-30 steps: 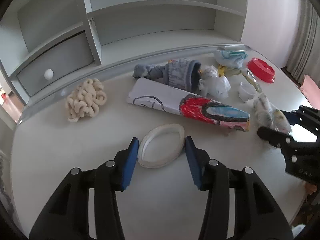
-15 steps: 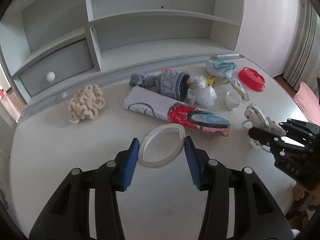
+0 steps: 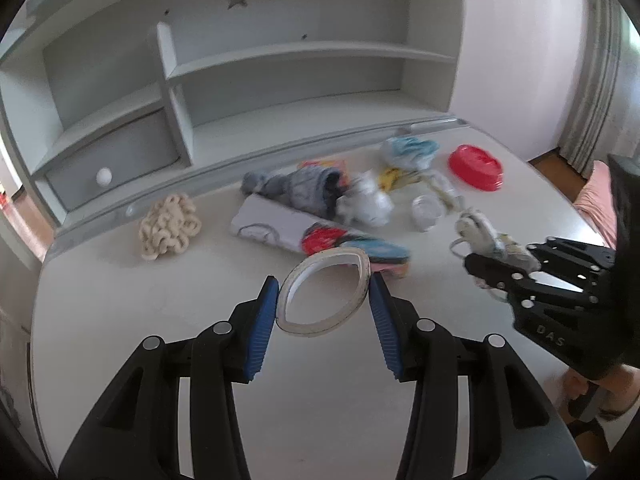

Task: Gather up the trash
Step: 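Carry both items over the black bin and open both grippers, then return both grippers to the desk toward the red lid and snack cluster, then grasp the red cup lid with the right gripper while the left grasps the cream snack cluster, then carry the red lid and snack cluster over the black bin and open both grippers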

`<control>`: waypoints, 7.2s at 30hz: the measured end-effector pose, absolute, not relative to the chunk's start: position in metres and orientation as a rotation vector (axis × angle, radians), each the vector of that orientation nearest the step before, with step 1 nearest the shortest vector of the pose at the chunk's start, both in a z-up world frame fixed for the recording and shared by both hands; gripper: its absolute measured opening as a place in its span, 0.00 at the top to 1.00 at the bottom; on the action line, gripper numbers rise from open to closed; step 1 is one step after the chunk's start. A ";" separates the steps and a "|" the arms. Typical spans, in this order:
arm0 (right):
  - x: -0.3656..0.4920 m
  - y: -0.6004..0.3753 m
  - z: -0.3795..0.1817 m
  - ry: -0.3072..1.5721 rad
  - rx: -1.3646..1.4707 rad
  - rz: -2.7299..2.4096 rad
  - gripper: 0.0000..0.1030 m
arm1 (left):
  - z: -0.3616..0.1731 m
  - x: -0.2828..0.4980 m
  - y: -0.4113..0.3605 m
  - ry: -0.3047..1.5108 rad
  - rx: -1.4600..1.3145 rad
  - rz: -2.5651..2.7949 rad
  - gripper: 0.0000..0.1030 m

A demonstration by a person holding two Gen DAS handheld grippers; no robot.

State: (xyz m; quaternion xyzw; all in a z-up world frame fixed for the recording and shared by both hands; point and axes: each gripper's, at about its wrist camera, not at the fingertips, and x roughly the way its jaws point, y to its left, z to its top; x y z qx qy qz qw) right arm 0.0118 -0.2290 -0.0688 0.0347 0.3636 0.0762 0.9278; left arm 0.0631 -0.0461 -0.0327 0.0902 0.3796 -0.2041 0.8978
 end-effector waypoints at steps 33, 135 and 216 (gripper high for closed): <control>-0.209 -0.625 -0.373 1.303 1.139 -0.372 0.81 | -0.331 -0.104 -0.476 1.341 0.601 -1.141 0.56; 0.149 -0.356 -0.085 0.928 0.058 -0.087 0.05 | -0.085 0.218 0.060 0.936 0.049 -0.058 0.06; -0.236 -0.649 -0.354 1.093 1.168 -0.550 0.07 | -0.351 -0.126 -0.486 1.392 0.495 -1.167 0.14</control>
